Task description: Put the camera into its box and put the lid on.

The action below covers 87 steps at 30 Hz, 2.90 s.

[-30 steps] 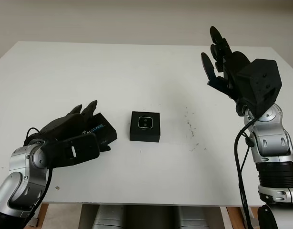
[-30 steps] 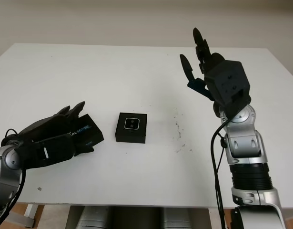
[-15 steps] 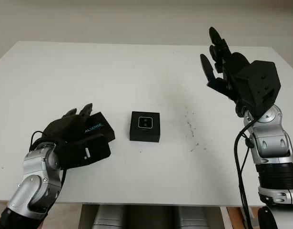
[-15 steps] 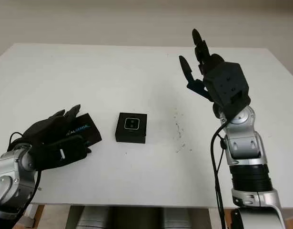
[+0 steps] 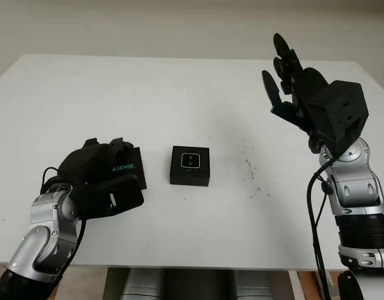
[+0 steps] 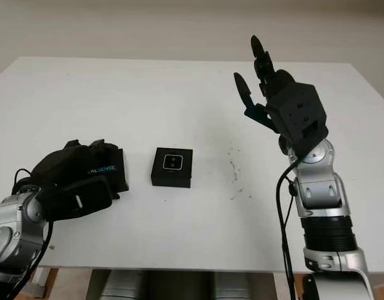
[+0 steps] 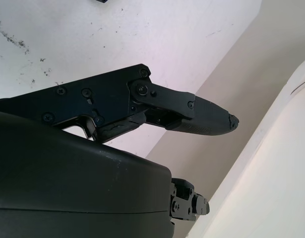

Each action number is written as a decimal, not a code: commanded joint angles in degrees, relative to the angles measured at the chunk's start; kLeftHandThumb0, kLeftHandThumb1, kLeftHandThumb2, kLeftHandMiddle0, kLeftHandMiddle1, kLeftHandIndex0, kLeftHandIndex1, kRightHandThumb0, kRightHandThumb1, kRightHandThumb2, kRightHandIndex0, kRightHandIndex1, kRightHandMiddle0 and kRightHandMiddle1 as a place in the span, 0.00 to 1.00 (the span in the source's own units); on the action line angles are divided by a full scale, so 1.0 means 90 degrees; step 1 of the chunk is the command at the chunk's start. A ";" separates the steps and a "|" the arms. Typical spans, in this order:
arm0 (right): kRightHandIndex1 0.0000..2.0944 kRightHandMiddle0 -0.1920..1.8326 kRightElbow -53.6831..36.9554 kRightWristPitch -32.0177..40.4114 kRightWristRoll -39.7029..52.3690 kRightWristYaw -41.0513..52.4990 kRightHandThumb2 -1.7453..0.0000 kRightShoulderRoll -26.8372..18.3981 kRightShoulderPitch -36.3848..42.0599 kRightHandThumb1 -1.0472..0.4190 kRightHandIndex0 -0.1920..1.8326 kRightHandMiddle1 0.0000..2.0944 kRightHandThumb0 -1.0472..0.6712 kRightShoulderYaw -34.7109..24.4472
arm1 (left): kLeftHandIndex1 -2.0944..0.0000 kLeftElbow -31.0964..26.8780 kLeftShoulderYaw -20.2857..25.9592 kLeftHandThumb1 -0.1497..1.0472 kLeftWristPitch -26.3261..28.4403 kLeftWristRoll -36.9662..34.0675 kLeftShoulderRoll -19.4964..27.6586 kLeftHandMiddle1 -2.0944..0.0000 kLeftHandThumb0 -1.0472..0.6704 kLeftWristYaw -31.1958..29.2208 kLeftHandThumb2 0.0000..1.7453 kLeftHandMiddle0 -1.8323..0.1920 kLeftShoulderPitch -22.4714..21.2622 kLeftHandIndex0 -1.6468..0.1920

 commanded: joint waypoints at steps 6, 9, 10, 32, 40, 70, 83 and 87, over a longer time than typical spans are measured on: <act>0.03 0.07 -0.0060 -0.0151 0.0032 -0.0034 0.61 0.0053 0.0054 0.00 0.08 0.03 0.23 -0.0006 | 0.22 -0.0053 0.0366 0.97 -0.0103 -0.0441 -0.0111 0.14 0.51 0.0256 0.03 0.75 -0.0087 0.83; 0.03 0.07 -0.0070 -0.0122 0.0019 -0.0021 0.62 0.0056 0.0066 0.00 0.08 0.03 0.22 0.0011 | 0.23 -0.0076 0.0462 0.97 -0.0150 -0.0516 -0.0119 0.15 0.50 0.0358 0.03 0.77 -0.0210 0.82; 0.03 0.07 -0.0076 -0.0117 0.0035 -0.0007 0.62 0.0063 0.0072 0.00 0.07 0.03 0.22 0.0011 | 0.23 -0.0080 0.0541 0.96 -0.0189 -0.0632 -0.0143 0.15 0.51 0.0390 0.03 0.77 -0.0267 0.82; 0.02 0.07 0.0041 -0.0292 0.0100 0.0029 0.65 0.0362 0.0140 0.00 0.06 0.03 0.22 0.0325 | 0.34 0.1575 -0.0582 0.91 0.0079 -0.1268 0.0316 0.28 0.48 -0.2113 0.03 0.64 -0.3544 0.69; 0.03 0.09 0.0083 -0.0282 -0.0217 -0.0226 0.67 0.0461 0.0146 0.00 0.07 0.04 0.20 0.0522 | 0.34 0.2247 -0.0981 0.90 0.0065 -0.1289 -0.0061 0.25 0.46 -0.2199 0.03 0.59 -0.4032 0.67; 0.03 0.10 0.0133 -0.0389 -0.0430 -0.0382 0.67 0.0563 -0.0007 0.00 0.10 0.05 0.17 0.0595 | 0.26 0.2874 -0.1788 0.90 0.1637 -0.1081 -0.0962 0.17 0.50 -0.2767 0.03 0.62 -0.4733 0.66; 0.03 0.09 0.0088 -0.0335 -0.0498 -0.0368 0.67 0.0557 0.0000 0.00 0.09 0.05 0.19 0.0584 | 0.22 0.2536 -0.1979 0.89 0.2466 -0.1131 -0.0962 0.18 0.51 -0.3304 0.03 0.62 -0.4841 0.71; 0.02 0.09 0.0087 -0.0291 -0.0461 -0.0378 0.67 0.0598 -0.0004 0.00 0.09 0.05 0.19 0.0573 | 0.23 0.2429 -0.2068 0.89 0.2636 -0.1159 -0.0921 0.18 0.51 -0.3501 0.03 0.64 -0.4814 0.72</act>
